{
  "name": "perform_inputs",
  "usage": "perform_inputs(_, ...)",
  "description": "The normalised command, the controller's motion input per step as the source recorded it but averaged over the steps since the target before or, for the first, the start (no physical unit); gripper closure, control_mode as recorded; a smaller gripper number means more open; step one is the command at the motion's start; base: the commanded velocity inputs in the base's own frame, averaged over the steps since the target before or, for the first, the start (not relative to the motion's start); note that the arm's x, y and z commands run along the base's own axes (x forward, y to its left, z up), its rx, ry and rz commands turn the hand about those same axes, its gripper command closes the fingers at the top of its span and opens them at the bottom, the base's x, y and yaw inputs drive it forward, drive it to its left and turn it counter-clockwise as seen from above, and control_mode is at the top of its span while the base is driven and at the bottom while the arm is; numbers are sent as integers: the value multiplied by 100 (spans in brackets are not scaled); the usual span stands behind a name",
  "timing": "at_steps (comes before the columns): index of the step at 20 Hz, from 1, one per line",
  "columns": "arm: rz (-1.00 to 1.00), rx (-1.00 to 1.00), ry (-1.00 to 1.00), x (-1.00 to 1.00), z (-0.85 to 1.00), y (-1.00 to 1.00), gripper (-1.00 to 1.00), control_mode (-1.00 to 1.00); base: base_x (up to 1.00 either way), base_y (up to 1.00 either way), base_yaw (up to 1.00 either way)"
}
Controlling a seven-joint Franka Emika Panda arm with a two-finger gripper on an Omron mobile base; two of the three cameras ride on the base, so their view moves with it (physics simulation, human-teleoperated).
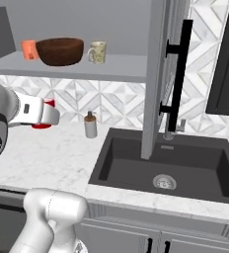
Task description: Gather all objects into one cabinet and sort the glasses and bowls to opposite sides.
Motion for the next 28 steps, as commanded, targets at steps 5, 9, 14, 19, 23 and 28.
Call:
perform_inputs(5, 0, 0, 0, 0, 0, 0, 100, 100, 45, -17, 0)
perform_inputs(9, 0, 0, 0, 0, 0, 0, 100, 100, 43, -16, 0)
perform_inputs(14, 0, 0, 0, 0, 0, 0, 100, 100, 25, -11, 0)
perform_inputs(19, 0, 0, 0, 0, 0, 0, 100, -100, 0, 0, 0)
perform_inputs(23, 2, 0, 0, 0, 14, 12, 100, -100, 0, 0, 0)
perform_inputs(28, 20, 0, 0, 0, 65, 59, 100, -100, 0, 0, 0)
